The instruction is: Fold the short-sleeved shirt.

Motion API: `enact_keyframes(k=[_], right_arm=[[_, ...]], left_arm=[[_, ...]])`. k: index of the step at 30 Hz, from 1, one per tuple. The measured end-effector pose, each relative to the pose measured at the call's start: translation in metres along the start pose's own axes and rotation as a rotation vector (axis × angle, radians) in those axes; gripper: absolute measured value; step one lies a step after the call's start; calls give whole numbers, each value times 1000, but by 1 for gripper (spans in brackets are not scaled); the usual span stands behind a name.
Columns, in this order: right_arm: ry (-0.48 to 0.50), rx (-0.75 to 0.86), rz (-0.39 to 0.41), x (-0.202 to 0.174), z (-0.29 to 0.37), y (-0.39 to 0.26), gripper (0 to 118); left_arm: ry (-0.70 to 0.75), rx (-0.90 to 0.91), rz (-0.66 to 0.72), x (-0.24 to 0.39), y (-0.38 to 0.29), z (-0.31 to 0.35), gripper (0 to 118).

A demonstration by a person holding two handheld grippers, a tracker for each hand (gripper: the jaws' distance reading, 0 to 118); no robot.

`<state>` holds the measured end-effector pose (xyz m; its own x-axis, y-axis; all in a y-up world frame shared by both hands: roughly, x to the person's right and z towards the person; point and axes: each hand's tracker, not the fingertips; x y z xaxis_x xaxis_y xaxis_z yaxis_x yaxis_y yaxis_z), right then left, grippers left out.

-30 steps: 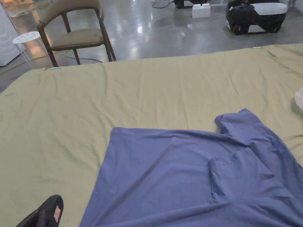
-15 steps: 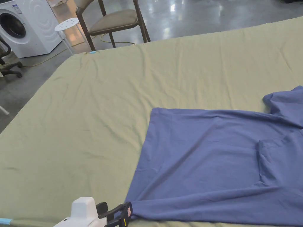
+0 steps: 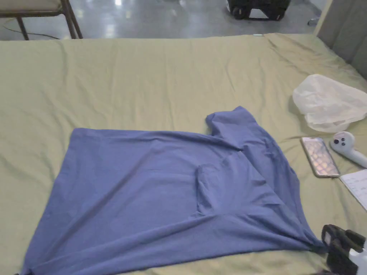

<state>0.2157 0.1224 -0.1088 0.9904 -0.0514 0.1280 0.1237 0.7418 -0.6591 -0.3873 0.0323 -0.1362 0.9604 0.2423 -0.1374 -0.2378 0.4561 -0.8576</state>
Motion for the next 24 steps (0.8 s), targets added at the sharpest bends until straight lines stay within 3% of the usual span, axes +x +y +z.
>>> enact_keyframes(k=[2, 3, 9, 13, 24], right_arm=[[-24, -98, -5, 18, -32, -13, 62], [-20, -135, -5, 22, -44, -18, 75], [6, -157, -14, 38, -77, -26, 64], [21, -149, 2, 42, -82, -18, 27], [67, -249, 58, 48, -97, -20, 18]], left_arm=[[4, -7, -2, -1, 3, -2, 4], [4, -9, -2, -2, 1, -3, 4], [-3, -1, 17, 0, -1, -2, 4], [10, -2, 3, 14, -3, 3, 4], [1, -4, 13, 15, -3, 9, 4]])
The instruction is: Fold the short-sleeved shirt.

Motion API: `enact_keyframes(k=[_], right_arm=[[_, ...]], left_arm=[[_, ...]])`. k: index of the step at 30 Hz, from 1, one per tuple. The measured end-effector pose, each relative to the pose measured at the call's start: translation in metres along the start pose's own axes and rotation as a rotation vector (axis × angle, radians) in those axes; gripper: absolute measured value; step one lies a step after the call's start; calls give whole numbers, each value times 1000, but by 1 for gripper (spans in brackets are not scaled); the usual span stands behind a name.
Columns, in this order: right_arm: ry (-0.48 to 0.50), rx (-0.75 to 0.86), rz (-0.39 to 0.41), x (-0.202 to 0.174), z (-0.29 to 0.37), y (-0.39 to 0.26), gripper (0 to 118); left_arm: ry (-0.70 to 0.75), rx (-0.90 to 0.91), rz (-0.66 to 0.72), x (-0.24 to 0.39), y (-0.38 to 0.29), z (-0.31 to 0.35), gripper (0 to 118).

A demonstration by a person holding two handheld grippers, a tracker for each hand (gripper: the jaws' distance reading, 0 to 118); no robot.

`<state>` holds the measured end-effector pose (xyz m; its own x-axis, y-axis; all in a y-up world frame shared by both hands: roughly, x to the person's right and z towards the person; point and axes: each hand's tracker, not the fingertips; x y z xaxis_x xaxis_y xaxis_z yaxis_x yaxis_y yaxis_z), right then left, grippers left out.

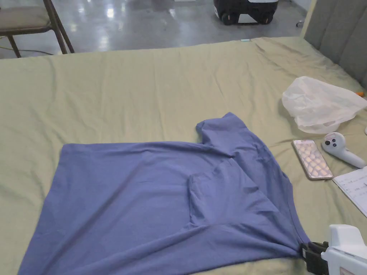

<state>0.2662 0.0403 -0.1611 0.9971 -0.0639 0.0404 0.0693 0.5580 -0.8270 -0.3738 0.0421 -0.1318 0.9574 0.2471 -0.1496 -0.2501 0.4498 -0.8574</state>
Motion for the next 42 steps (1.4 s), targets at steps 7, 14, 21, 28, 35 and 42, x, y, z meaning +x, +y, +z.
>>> enact_keyframes(k=[7, 14, 21, 28, 35, 42], right_arm=[[21, -12, -3, 1, -3, 1, 3], [80, 96, -135, 11, 26, 12, 3], [76, 187, -156, 11, 28, 60, 3], [59, 194, -251, 11, -24, 128, 3], [35, 130, -297, 10, -74, 166, 3], [41, 112, -269, 10, -82, 158, 13]], left_arm=[[3, 8, -11, 2, -1, 3, 4], [-7, 124, -46, 2, 12, 29, 4], [-50, 251, -143, 26, 99, 34, 4], [-10, 242, -168, 44, 194, -23, 4], [35, 174, -179, 45, 236, -83, 3], [35, 188, -159, 50, 235, -93, 56]])
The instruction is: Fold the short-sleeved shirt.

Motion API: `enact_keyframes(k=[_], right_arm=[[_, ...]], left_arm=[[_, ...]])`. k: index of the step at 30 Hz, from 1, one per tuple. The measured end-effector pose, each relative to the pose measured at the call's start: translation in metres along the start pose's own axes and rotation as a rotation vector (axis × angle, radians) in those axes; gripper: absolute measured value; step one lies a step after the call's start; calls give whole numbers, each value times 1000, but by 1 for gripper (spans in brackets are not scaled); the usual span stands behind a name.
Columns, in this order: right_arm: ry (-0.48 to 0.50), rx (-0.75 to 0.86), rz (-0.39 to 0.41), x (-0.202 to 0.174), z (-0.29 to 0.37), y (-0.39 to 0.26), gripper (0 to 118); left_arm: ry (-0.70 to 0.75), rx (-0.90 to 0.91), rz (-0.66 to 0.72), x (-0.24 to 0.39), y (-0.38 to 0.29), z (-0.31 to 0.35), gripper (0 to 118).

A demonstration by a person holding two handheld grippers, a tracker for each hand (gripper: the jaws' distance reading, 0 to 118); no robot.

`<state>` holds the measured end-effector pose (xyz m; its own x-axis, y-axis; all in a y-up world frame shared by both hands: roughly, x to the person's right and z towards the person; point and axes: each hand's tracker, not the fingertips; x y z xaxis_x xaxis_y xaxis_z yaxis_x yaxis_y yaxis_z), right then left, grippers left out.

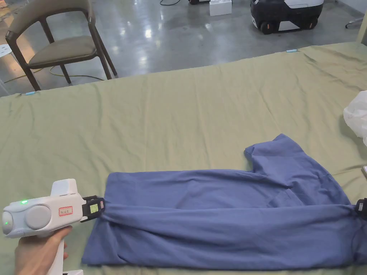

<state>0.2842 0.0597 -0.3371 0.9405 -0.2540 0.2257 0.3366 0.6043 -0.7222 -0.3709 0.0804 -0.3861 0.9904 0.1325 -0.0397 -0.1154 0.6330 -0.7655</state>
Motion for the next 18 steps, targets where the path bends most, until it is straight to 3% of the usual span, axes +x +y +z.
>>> enact_keyframes(k=[1, 2, 3, 9, 11, 13, 15, 16, 18], right_arm=[[14, 11, 1, 0, 5, -2, 37], [25, 32, 3, -1, 14, -4, 54], [47, 58, 6, -1, 23, -6, 58], [111, 264, 162, -33, 109, -26, 57], [142, 332, 183, -44, 137, -39, 57], [235, 373, 171, -53, 160, -54, 55], [279, 401, 186, -62, 178, -70, 42], [275, 403, 205, -67, 186, -76, 29], [240, 434, 255, -79, 202, -90, 13]], left_arm=[[-6, 7, -15, 1, -1, 6, 71], [-24, 32, -23, 2, -3, 17, 72], [-44, 71, -38, 6, -5, 32, 72], [-67, 397, -81, 37, -37, 158, 72], [-54, 470, -82, 49, -55, 191, 72], [-36, 540, -114, 54, -73, 214, 72], [20, 581, -114, 66, -93, 239, 70], [24, 586, -118, 70, -101, 248, 63], [35, 603, -119, 79, -118, 264, 37]])
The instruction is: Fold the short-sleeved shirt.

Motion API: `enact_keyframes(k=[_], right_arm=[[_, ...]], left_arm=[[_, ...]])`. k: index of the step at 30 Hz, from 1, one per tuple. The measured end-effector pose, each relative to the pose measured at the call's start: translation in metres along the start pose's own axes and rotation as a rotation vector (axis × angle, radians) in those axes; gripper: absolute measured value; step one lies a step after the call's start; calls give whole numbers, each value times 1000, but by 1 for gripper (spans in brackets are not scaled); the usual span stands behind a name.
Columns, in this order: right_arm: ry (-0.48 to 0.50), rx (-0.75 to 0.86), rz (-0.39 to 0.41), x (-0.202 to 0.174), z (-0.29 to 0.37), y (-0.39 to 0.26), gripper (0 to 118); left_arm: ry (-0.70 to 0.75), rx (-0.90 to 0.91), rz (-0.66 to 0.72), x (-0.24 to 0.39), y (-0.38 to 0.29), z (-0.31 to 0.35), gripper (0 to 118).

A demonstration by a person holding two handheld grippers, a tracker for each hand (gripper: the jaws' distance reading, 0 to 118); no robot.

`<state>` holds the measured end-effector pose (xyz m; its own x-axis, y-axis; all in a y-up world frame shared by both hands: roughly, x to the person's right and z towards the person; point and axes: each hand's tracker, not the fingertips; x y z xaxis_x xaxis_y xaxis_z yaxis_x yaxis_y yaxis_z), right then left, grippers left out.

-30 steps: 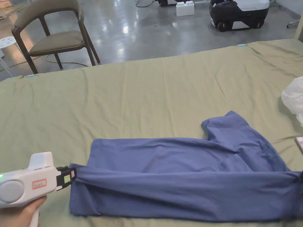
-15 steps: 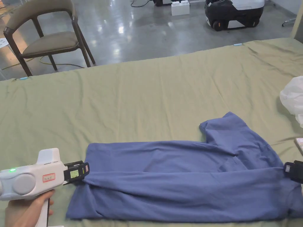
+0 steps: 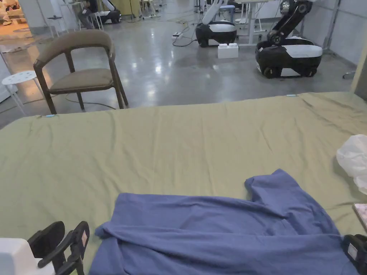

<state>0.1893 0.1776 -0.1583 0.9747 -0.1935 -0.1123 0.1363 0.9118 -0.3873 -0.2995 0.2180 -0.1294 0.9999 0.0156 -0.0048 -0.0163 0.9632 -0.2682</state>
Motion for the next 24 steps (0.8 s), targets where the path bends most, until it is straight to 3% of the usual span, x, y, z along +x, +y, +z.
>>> enact_keyframes(k=[1, 4, 5, 8, 15, 18, 20, 21, 24], right_arm=[[-10, 9, 27, -3, 3, -3, 6], [-56, 53, 85, -18, 21, -6, 0], [-53, 58, 109, -22, 24, -5, 0], [-54, 60, 136, -27, 29, -5, 0], [-55, 35, 126, -25, 27, -11, 0], [-46, 13, 99, -21, 26, -17, 0], [-50, -6, 89, -18, 27, -20, 0], [-54, -12, 86, -16, 28, -21, 0], [-65, -43, 81, -8, 31, -27, 0]], left_arm=[[-1, -2, 6, 2, -2, 9, 24], [-40, 8, -20, 5, -10, 25, 12], [-68, 27, -38, 5, -15, 27, 0], [-120, -22, -5, 5, -23, 28, 0], [-85, -72, -8, 2, -36, 4, 0], [-88, -151, 65, -18, -59, -36, 27], [-97, -256, 126, -34, -75, -74, 62], [-71, -291, 147, -42, -86, -92, 68], [-7, -396, 224, -64, -114, -145, 68]])
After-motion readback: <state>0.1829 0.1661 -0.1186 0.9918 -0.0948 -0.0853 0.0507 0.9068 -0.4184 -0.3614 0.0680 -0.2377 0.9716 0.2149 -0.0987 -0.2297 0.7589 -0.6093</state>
